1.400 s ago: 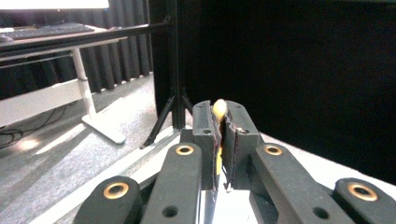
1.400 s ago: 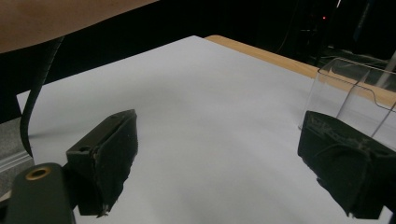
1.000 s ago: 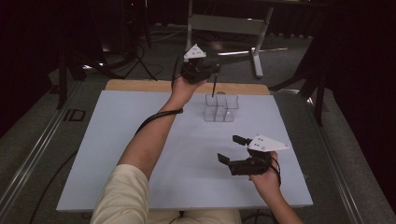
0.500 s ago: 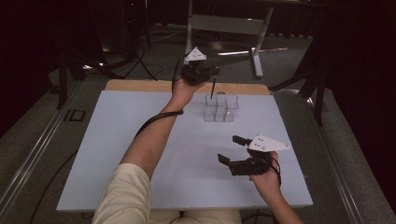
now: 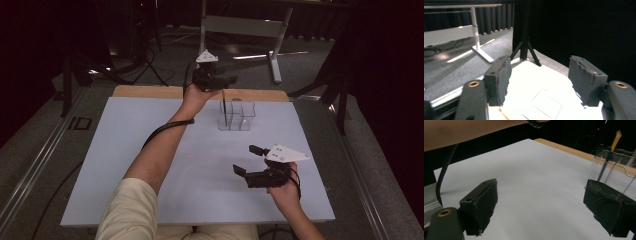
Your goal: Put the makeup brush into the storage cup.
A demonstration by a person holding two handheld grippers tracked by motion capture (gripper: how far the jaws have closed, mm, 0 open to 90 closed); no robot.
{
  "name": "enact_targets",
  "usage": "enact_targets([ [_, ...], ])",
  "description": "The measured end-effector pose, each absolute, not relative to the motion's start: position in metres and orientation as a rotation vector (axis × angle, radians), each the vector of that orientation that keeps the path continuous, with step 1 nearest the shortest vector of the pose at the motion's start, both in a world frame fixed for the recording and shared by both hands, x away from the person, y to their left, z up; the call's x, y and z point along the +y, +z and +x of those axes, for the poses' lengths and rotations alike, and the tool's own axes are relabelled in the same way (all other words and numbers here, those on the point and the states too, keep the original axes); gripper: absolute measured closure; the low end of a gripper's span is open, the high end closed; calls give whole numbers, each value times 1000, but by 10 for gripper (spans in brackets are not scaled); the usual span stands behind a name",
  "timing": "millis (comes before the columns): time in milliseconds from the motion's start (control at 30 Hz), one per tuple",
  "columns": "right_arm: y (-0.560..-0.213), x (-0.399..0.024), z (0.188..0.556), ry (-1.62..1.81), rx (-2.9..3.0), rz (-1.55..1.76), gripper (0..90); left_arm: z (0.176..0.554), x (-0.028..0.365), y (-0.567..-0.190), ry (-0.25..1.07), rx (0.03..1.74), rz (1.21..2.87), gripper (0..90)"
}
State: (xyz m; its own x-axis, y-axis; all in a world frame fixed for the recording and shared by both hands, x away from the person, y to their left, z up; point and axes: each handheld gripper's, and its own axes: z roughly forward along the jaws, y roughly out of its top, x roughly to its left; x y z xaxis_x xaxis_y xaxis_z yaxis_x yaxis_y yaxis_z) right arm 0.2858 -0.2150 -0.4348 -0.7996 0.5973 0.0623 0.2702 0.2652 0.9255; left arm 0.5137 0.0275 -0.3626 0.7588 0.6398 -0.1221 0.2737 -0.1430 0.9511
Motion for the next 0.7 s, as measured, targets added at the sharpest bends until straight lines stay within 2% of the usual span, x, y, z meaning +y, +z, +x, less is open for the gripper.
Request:
enact_targets([
  [233, -435, -214, 286, 1541, 2242, 798, 123, 503, 36, -354, 370, 744, 1712, 228],
  [567, -436, -215, 287, 1536, 2238, 806, 123, 487, 44, -348, 319, 728, 1712, 148],
  [633, -436, -214, 287, 1534, 2238, 805, 123, 485, 46, -348, 262, 685, 1711, 73],
  [700, -436, -214, 287, 1532, 2239, 804, 123, 481, 46, -348, 255, 681, 1722, 58],
])
